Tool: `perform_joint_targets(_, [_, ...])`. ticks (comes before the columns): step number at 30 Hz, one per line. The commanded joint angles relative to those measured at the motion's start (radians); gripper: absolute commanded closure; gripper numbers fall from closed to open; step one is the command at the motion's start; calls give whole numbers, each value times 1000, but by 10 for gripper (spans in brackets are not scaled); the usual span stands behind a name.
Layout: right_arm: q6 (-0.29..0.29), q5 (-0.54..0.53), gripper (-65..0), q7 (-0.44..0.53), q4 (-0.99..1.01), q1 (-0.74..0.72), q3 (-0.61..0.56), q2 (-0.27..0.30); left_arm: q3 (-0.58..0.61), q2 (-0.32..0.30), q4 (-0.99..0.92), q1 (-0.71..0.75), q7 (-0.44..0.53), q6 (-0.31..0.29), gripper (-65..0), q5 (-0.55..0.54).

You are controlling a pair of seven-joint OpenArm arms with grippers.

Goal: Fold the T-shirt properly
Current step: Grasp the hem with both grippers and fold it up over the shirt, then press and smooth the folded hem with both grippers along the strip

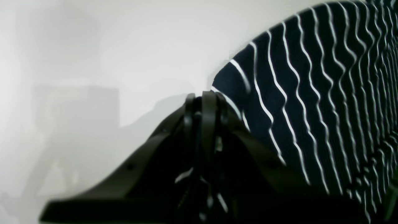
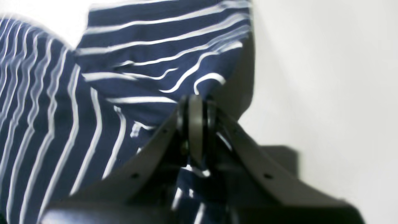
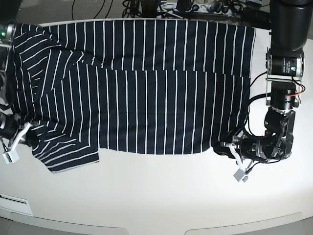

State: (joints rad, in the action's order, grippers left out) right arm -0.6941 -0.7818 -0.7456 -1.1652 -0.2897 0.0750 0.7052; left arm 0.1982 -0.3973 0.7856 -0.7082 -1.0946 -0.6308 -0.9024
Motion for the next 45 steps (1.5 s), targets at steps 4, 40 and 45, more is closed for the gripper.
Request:
perform_joint_targets(4, [-4, -15, 0, 13, -137, 71, 10, 83, -3, -20, 106, 14, -89, -6, 0, -82])
perform_joint_targets(40, [-4, -347, 0, -463, -168, 159, 10, 226, -2, -467, 769, 552, -302, -67, 0, -581])
perform_joint_targets(45, [-4, -376, -202, -463, -168, 156, 10, 227, -2, -467, 769, 632, -302, -67, -166, -581])
